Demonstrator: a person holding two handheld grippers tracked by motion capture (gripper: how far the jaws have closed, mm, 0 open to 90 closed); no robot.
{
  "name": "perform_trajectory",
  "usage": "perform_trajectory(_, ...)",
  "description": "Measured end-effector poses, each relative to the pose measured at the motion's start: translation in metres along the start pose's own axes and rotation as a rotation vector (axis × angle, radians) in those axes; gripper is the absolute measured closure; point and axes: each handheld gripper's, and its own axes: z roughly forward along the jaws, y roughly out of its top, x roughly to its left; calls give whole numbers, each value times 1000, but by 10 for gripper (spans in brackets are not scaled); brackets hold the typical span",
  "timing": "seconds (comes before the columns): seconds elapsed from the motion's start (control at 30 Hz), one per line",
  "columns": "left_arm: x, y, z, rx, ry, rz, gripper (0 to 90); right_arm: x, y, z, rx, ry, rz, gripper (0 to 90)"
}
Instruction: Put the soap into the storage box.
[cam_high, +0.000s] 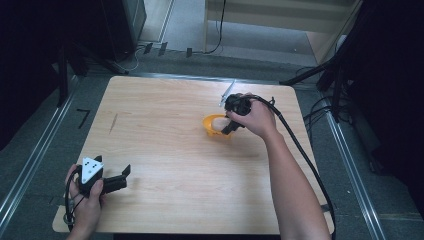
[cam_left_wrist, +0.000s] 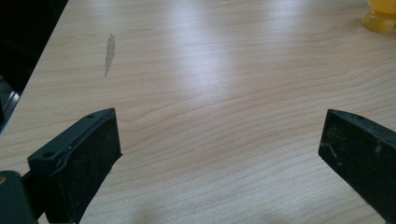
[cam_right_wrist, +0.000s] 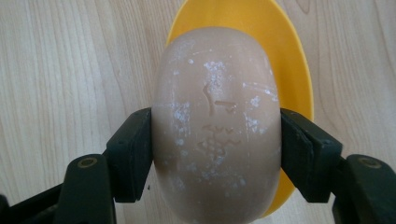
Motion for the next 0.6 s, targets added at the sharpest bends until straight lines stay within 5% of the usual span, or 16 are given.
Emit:
perform_trajectory(0.33,0,0,0,1,-2,0,0,-6,-2,5,12,5,30,328)
perform_trajectory(0.6,0,0,0,0,-4,-1,0,-10,-3,-5,-65,-15,56,394)
